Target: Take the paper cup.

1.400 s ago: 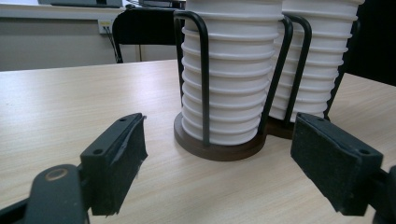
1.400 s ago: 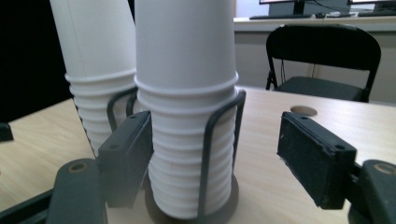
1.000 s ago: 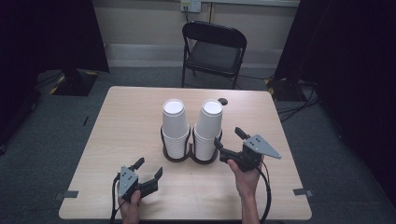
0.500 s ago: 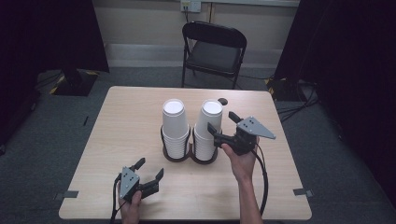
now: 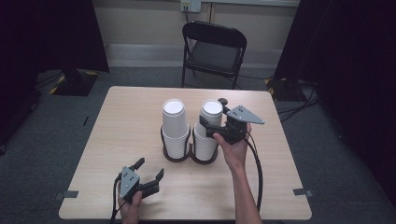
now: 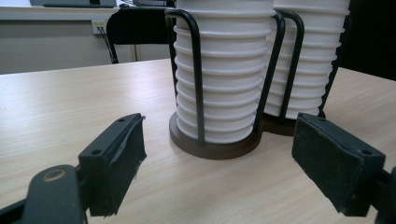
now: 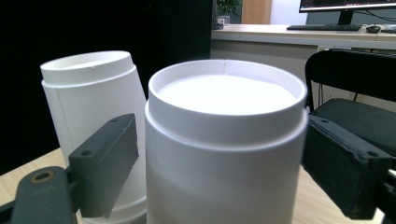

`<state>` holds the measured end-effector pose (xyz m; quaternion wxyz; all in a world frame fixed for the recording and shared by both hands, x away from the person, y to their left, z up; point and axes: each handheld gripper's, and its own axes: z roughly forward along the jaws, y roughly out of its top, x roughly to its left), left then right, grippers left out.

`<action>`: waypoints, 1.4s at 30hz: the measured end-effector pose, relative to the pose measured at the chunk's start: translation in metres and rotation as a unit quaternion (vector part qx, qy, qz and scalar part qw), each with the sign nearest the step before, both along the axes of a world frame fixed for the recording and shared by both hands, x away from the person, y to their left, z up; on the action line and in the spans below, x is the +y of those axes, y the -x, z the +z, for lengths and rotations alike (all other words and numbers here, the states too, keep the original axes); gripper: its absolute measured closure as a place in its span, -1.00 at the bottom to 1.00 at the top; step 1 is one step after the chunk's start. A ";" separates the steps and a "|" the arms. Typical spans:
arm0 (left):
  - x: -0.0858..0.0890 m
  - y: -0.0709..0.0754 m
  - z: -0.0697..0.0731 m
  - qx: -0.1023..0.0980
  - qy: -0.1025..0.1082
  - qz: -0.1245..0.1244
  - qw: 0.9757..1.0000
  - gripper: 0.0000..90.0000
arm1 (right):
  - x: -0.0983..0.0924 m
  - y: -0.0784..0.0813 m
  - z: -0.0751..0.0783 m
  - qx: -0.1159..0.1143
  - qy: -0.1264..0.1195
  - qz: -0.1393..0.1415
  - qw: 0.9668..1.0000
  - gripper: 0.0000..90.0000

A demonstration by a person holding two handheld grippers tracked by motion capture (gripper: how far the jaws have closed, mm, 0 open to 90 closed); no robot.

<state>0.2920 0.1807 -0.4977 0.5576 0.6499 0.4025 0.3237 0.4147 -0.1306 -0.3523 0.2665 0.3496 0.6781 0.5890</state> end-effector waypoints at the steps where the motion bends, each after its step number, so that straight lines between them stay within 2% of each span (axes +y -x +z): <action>1: 0.000 0.000 0.000 0.000 0.001 0.000 1.000 -0.63 | 0.001 -0.002 -0.001 0.001 0.000 0.002 1.000 -0.70; 6: 0.002 0.002 -0.001 -0.011 0.008 -0.008 1.000 -0.65 | 0.008 -0.008 -0.009 0.015 0.001 0.000 1.000 -0.71; 12: 0.002 0.002 -0.001 -0.010 0.010 -0.006 1.000 -0.65 | 0.012 -0.011 -0.017 0.019 0.015 -0.011 1.000 -0.70; 16: 0.002 0.001 -0.001 -0.009 0.010 -0.004 1.000 -0.65 | 0.012 -0.014 -0.026 0.034 0.017 -0.009 0.999 -0.72; 17: 0.002 0.002 -0.001 -0.006 0.017 -0.005 1.000 -0.65 | 0.012 -0.014 -0.026 0.034 0.017 -0.009 0.999 -0.72; 28: 0.003 0.001 -0.001 -0.002 0.016 -0.002 1.000 -0.65 | 0.012 -0.018 -0.030 0.042 0.020 -0.003 0.999 -0.74; 32: 0.003 0.001 -0.001 -0.003 0.017 -0.002 1.000 -0.65 | 0.015 -0.020 -0.035 0.050 0.036 -0.010 0.998 -0.77; 37: 0.003 0.001 -0.001 -0.005 0.012 0.001 1.000 -0.65 | 0.016 -0.019 -0.035 0.052 0.041 -0.009 0.998 -0.75; 42: 0.003 0.002 -0.001 -0.007 0.016 -0.002 1.000 -0.65 | 0.015 -0.019 -0.032 0.064 0.030 -0.010 0.997 -0.72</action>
